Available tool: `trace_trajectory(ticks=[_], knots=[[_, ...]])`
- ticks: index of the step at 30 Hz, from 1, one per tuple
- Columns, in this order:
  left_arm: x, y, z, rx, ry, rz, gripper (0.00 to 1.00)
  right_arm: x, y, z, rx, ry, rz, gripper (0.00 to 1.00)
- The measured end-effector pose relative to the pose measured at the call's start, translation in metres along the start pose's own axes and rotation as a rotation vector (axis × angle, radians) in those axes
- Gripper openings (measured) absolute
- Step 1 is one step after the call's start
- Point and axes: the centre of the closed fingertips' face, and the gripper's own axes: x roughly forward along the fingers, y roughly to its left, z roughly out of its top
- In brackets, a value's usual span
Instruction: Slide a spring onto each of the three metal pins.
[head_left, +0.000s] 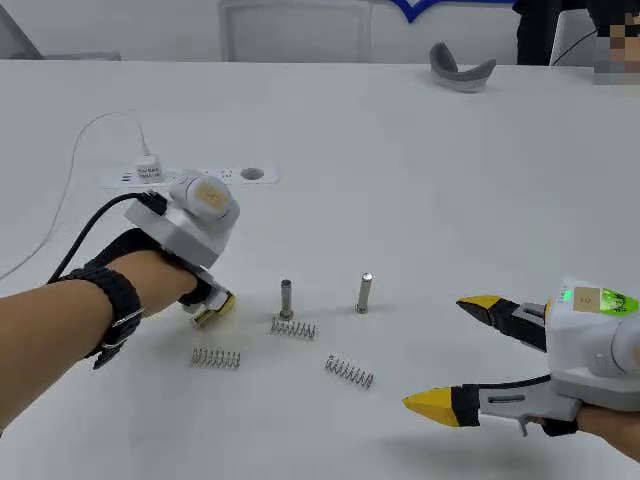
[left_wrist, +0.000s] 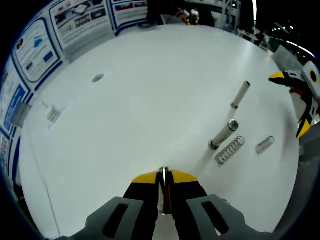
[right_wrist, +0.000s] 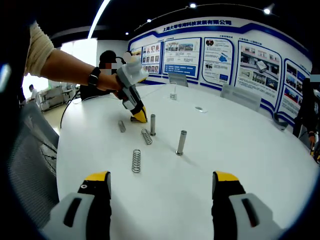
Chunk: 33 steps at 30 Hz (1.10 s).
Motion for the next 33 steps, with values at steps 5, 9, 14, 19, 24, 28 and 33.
trace_trajectory(ticks=[5, 9, 14, 19, 24, 28, 33], knots=[[0.0, 0.001, 0.0, -0.007, 0.0, 0.013, 0.07, 0.001, 0.001, 0.0, 0.0, 0.002, 0.002, 0.85], [0.0, 0.002, -0.001, -0.017, -0.009, 0.029, 0.06, 0.0, 0.001, 0.001, -0.004, -0.003, 0.003, 0.85], [-0.002, 0.0, -0.002, -0.056, -0.013, 0.003, 0.06, -0.001, -0.001, 0.003, 0.003, -0.014, -0.004, 0.85], [-0.008, 0.001, 0.002, -0.061, -0.042, 0.001, 0.06, 0.001, 0.001, 0.001, -0.001, -0.006, 0.007, 0.85], [-0.015, 0.002, 0.004, -0.078, -0.064, -0.002, 0.06, 0.001, 0.002, 0.002, -0.001, -0.008, 0.009, 0.85], [-0.023, 0.001, 0.005, -0.079, -0.082, -0.002, 0.06, 0.001, 0.003, 0.001, -0.002, -0.005, 0.011, 0.85], [-0.032, 0.002, 0.004, -0.087, -0.106, -0.002, 0.06, 0.001, 0.002, 0.003, -0.005, -0.008, 0.01, 0.85]])
